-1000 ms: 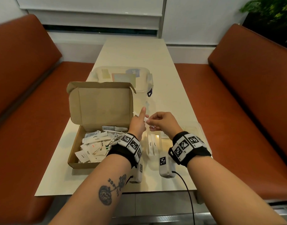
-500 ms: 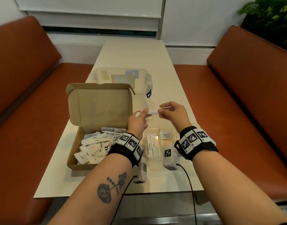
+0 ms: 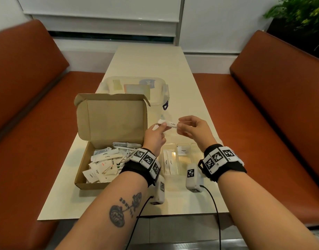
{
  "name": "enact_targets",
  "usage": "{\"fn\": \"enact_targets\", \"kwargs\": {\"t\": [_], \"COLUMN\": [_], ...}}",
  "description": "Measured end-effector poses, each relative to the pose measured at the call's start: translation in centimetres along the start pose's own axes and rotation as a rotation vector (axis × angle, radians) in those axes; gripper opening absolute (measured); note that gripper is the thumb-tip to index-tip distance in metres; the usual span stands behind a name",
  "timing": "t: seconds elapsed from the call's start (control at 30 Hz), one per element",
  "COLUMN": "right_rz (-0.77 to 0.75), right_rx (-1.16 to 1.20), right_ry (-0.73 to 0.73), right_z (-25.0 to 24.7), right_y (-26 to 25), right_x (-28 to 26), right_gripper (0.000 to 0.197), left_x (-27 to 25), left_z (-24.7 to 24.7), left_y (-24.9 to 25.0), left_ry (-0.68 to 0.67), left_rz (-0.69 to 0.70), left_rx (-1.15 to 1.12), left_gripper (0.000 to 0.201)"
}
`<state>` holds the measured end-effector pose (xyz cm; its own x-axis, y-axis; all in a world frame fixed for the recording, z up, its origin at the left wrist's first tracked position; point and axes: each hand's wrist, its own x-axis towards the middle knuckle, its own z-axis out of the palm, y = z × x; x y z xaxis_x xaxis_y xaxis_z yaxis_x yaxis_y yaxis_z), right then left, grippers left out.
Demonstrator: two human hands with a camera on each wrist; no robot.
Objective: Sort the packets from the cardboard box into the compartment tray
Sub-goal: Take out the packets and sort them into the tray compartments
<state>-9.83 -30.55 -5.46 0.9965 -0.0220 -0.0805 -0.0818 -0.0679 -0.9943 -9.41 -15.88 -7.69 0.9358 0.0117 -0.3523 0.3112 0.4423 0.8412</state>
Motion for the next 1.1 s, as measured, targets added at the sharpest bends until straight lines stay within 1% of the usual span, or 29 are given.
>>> {"fn": "enact_targets", "kwargs": {"t": [0.03, 0.1, 0.2, 0.27, 0.33, 0.4, 0.47, 0.53, 0.6, 0.67, 0.73, 0.77, 0.87, 0.97, 1.03, 1.1], "right_rz": [0.022, 0.010, -0.085, -0.125, -0.144, -0.148, -0.147, -0.140, -0.138, -0.119, -0.061, -0.017, 0.100, 0.157, 0.196, 0.207], "right_rx": [0.057, 0.060, -0.082, -0.186, -0.257, -0.308, -0.345, -0.361, -0.332, -0.268, -0.167, -0.106, 0.006, 0.093, 0.165, 0.215], "right_ry": [0.001, 0.039, 0.138, 0.154, 0.144, 0.097, 0.062, 0.045, 0.066, 0.134, 0.190, 0.201, 0.145, 0.103, 0.094, 0.072], "right_z": [0.0, 0.0, 0.0, 0.0, 0.1, 0.1, 0.3, 0.5, 0.4, 0.2, -0.1, -0.1, 0.1, 0.3, 0.3, 0.5], "right_y": [0.0, 0.0, -0.1, -0.3, -0.7, -1.1, -1.3, -1.4, -1.3, -0.9, -0.3, 0.1, 1.1, 1.7, 1.8, 1.8], "right_x": [0.0, 0.1, 0.5, 0.8, 1.0, 1.0, 1.1, 1.3, 1.4, 1.5, 1.6, 1.6, 1.3, 1.0, 0.9, 0.8], "right_gripper": [0.014, 0.011, 0.009, 0.010, 0.013, 0.016, 0.016, 0.018, 0.020, 0.022, 0.027, 0.031, 0.040, 0.045, 0.048, 0.046], "left_x": [-0.1, -0.1, 0.2, 0.4, 0.6, 0.6, 0.6, 0.3, 0.4, 0.4, 0.5, 0.5, 0.8, 1.0, 1.2, 1.3], "left_z": [0.0, 0.0, 0.0, -0.1, -0.3, -0.4, -0.4, -0.4, -0.5, -0.6, -0.6, -0.5, -0.5, -0.5, -0.6, -0.6], "left_y": [0.0, 0.0, -0.4, -0.5, -0.7, -0.8, -0.8, -0.8, -0.9, -1.1, -1.2, -1.2, -1.1, -1.1, -1.2, -1.4], "left_ry": [-0.002, -0.005, 0.016, 0.044, 0.084, 0.107, 0.085, 0.032, -0.023, -0.065, -0.059, -0.048, -0.038, -0.030, -0.010, -0.014], "left_rz": [0.003, 0.002, -0.033, -0.058, -0.049, -0.009, 0.032, 0.042, 0.059, 0.105, 0.145, 0.163, 0.221, 0.262, 0.268, 0.243], "left_rx": [-0.005, 0.000, 0.001, 0.008, 0.087, 0.198, 0.241, 0.277, 0.364, 0.430, 0.441, 0.449, 0.495, 0.541, 0.552, 0.588], "left_gripper": [0.008, 0.008, 0.015, 0.018, 0.020, 0.019, 0.011, 0.007, 0.012, 0.009, 0.002, 0.002, 0.008, 0.013, 0.013, 0.012]}}
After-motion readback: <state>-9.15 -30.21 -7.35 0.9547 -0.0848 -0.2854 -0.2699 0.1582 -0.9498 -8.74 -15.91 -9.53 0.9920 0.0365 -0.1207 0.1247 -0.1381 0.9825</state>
